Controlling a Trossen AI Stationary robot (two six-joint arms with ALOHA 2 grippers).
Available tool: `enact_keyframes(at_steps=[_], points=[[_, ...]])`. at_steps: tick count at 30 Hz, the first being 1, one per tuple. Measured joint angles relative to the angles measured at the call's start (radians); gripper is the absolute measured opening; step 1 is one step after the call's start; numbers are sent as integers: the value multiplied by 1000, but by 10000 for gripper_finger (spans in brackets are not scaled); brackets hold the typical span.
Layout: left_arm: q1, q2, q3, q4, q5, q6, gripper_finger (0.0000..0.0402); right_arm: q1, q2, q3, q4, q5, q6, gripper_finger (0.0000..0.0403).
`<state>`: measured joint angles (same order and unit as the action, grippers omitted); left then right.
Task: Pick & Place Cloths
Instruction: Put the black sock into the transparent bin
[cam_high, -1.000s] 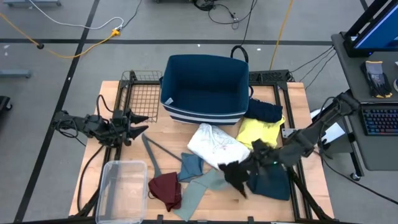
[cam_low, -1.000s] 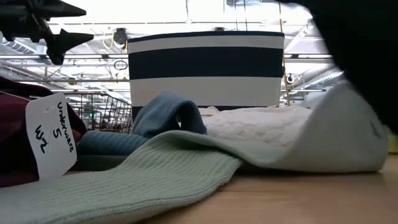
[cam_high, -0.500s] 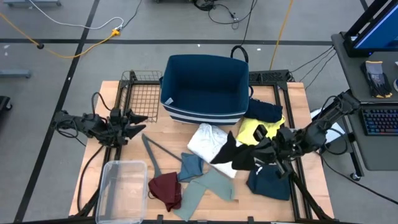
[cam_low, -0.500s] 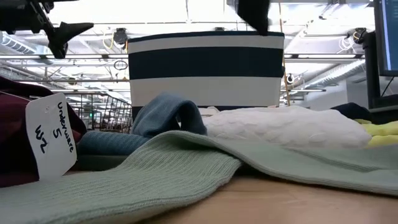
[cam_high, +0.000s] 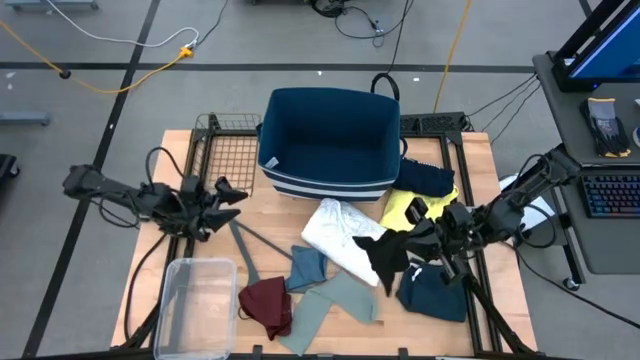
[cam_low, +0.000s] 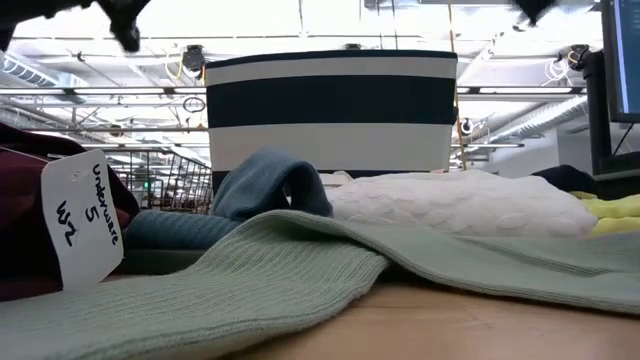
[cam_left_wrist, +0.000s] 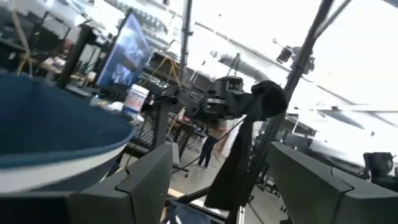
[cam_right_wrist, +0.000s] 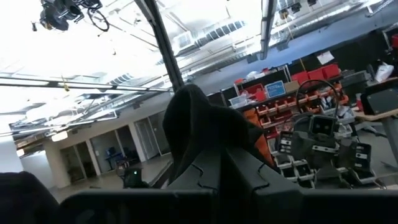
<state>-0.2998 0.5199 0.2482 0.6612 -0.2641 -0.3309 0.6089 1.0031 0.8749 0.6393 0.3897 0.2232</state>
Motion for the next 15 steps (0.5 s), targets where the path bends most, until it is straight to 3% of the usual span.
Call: enact_keyframes(at_steps=[4,15], points=[[0,171,127,5,34,59,271,-20,0,0,0,-14,0,0],[0,575,564,-172,102,203,271,-91,5,1,111,-255,0,0]])
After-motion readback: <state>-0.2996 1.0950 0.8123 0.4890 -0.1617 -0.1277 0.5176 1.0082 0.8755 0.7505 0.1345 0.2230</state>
